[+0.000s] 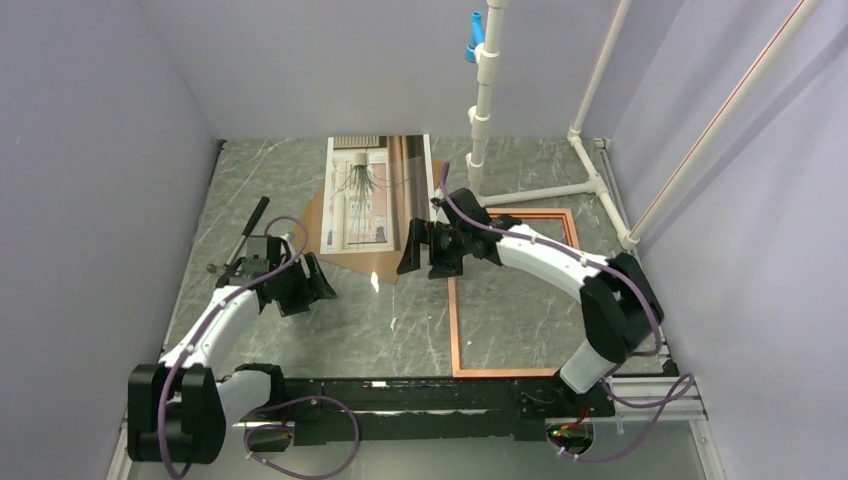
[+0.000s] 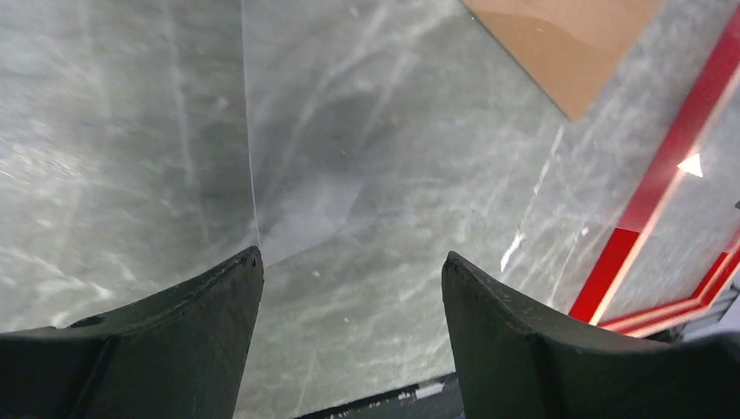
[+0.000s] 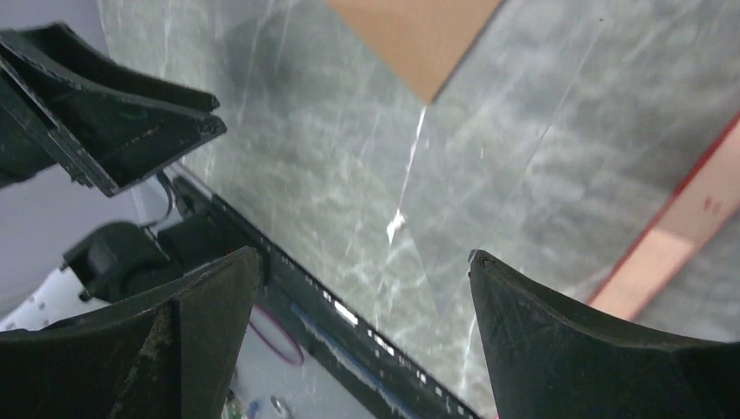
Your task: Put the photo into the frame
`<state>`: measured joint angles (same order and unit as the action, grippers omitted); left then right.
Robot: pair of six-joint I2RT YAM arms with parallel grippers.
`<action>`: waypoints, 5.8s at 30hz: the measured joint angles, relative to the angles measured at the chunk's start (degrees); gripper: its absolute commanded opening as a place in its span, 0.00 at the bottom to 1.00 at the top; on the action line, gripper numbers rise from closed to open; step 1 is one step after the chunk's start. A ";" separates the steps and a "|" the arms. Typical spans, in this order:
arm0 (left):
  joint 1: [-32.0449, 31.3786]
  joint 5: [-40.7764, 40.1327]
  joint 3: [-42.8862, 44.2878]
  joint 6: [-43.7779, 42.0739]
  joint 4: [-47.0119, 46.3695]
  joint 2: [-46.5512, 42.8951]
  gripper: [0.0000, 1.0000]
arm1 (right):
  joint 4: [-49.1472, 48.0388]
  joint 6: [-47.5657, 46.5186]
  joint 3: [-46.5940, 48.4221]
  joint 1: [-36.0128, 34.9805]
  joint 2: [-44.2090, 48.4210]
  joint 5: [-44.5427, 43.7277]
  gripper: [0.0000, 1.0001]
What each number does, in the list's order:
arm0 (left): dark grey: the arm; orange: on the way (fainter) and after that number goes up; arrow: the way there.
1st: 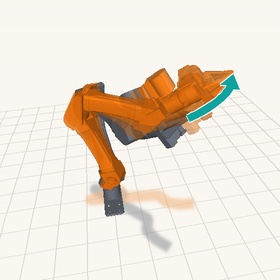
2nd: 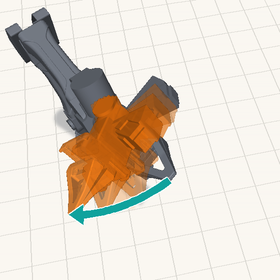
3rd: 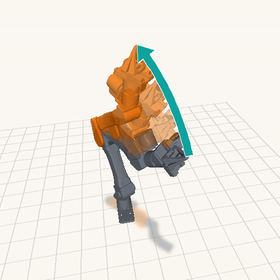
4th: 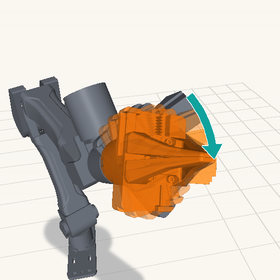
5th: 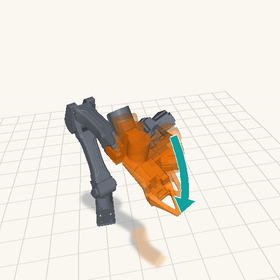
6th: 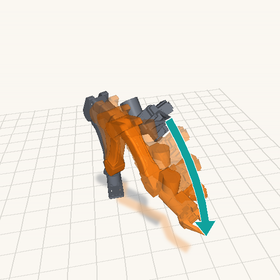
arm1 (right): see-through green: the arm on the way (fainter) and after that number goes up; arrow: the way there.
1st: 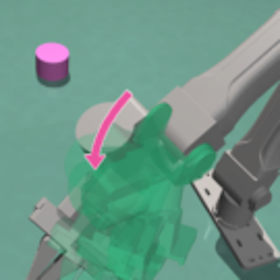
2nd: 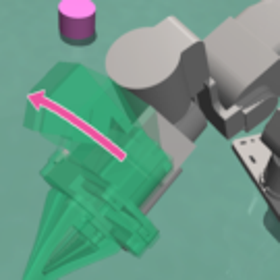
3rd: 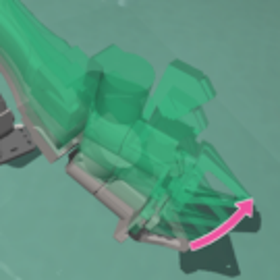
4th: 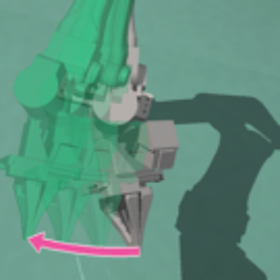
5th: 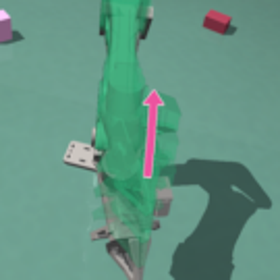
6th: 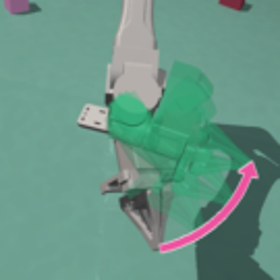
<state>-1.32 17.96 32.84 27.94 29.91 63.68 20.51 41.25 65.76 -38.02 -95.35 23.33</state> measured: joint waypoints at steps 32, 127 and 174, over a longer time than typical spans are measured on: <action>-14.23 -6.99 7.39 7.34 9.33 -0.50 0.83 | 7.76 -7.67 -19.54 20.04 15.19 2.12 0.94; -25.33 -3.04 7.48 10.78 -7.28 1.64 0.80 | 25.73 -12.50 3.63 11.04 45.94 -8.37 0.00; -47.69 -20.83 39.80 24.02 -6.97 45.81 0.08 | 40.13 -7.91 5.92 11.30 52.35 -30.93 0.00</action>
<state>-49.01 -2.87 72.64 51.96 22.94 109.49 60.64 33.34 71.68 -26.72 -43.00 -7.60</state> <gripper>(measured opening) 0.208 0.008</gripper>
